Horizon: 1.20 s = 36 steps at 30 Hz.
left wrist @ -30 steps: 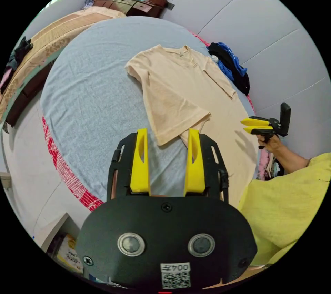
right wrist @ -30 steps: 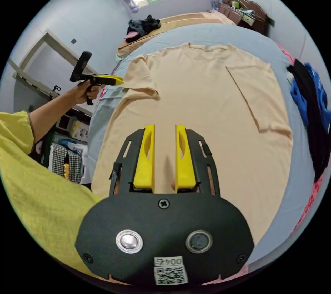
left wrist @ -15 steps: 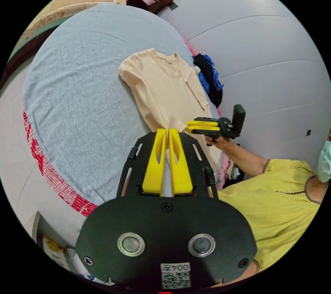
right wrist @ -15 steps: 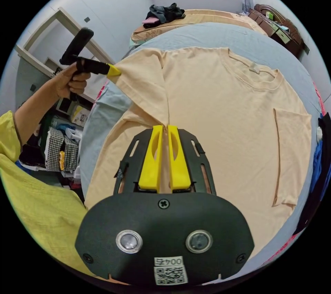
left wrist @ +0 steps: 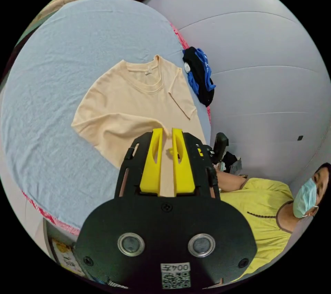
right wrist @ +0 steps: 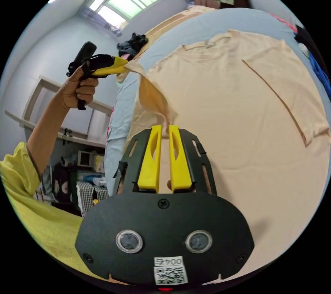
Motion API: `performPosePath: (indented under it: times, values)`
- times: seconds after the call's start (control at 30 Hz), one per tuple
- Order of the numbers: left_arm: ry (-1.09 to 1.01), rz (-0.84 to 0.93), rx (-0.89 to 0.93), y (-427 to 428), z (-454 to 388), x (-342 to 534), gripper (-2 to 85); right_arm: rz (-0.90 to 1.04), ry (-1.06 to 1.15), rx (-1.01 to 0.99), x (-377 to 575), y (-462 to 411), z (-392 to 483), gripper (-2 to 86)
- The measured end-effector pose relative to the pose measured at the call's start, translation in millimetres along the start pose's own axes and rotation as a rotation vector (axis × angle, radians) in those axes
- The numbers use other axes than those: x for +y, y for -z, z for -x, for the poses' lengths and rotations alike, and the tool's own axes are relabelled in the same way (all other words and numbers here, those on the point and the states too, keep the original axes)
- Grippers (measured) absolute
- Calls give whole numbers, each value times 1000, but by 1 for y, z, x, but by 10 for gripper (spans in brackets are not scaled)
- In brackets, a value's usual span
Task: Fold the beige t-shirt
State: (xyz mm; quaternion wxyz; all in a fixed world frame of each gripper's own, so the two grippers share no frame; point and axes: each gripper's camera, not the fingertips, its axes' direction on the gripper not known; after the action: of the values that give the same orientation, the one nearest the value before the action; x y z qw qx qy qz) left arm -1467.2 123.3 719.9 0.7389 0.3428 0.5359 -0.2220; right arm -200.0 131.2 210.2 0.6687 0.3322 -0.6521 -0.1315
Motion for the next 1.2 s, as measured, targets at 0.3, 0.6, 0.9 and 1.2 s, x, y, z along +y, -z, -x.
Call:
performPosePath:
  times: [0.3,0.6,0.9,1.2]
  values:
    - [-40,-56,-208,36,33,-20,71,-53,34,-187,39,9,3,107]
    - [104,-105,-356,58,109,10,86,-25,-16,-267,38,-48,23,103]
    - [166,-173,-283,62,137,16,99,-5,-41,-260,18,-73,25,94]
    - [176,-164,-287,63,144,27,97,15,-82,-264,24,-79,18,82]
